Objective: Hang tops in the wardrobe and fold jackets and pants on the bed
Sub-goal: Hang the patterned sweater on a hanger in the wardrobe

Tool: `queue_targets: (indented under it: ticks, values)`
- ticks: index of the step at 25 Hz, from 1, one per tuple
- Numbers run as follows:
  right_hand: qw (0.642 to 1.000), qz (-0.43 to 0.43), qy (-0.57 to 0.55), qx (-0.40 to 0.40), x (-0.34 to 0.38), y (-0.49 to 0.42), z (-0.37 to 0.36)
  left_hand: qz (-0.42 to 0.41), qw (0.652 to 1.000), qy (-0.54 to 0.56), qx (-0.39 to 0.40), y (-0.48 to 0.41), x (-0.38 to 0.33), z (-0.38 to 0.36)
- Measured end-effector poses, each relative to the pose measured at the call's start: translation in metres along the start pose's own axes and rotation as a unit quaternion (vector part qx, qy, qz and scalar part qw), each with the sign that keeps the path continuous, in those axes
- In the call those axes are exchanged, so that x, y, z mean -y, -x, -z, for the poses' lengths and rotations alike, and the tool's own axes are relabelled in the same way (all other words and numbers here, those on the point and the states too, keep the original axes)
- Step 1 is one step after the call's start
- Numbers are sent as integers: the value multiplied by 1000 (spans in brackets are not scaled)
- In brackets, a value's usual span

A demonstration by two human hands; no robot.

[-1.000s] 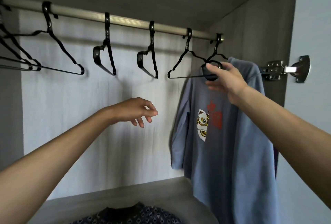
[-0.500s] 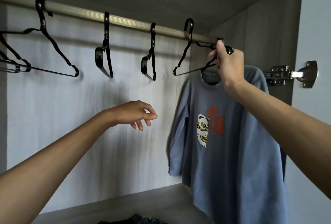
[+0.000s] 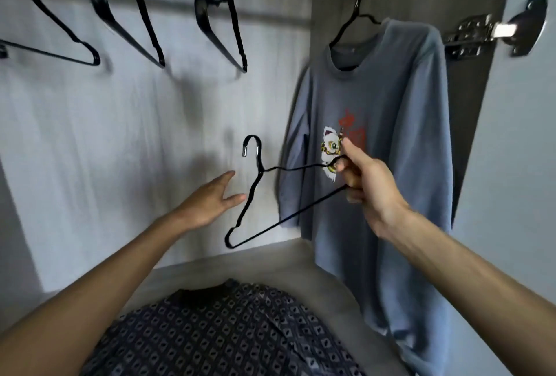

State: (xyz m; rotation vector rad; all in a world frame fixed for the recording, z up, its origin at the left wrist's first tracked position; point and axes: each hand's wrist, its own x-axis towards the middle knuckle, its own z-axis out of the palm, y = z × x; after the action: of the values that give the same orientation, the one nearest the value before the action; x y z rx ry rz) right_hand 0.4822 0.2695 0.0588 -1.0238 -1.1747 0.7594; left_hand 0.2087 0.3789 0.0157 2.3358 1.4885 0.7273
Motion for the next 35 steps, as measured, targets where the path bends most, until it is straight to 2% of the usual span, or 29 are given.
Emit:
queue_targets:
  ticks: [3,5,7,8,10,12,13,15,16,18,19,20,25,28,32,35]
  values:
    - [973,-175,-136,66,-56,6,0,41,998,32,18,41,42,-36]
    - [955,-241,-142,102,-96,3,-4,47,996,73,-20,66,69,-49]
    - [958,-224,35,175,-134,-2,-12,67,995,64,-33,77,100,-49]
    - [944,-190,142,228,-149,-3,-22,79,996,47,-15,79,116,-48]
    - [887,-144,268,346,-177,-2,-52,89,995,7,51,72,144,-50]
    - [846,-129,313,412,-203,2,-90,84,991,-19,104,60,161,-69]
    - [845,-112,327,408,-213,3,-104,73,989,-27,123,55,162,-79]
    - [872,-90,321,357,-243,-3,-125,57,988,5,145,42,171,-96]
    - [887,-75,323,321,-255,-8,-126,63,988,39,132,36,179,-99]
    - [896,-41,365,247,-273,-20,-114,111,987,109,40,19,208,-102]
    - [892,-36,393,220,-277,-25,-103,135,985,107,-7,11,228,-105]
    - [887,-40,416,198,-281,-29,-92,155,985,75,-18,4,248,-111]
    - [873,-41,460,157,-297,-44,-61,180,962,-97,180,-24,296,-173]
    - [873,-53,456,165,-305,-52,-50,186,934,-198,232,-41,300,-184]
    - [885,-74,418,193,-321,-73,-45,217,885,-242,335,-61,294,-171]
    - [884,-67,407,221,-327,-89,-53,224,871,-284,331,-66,283,-169]
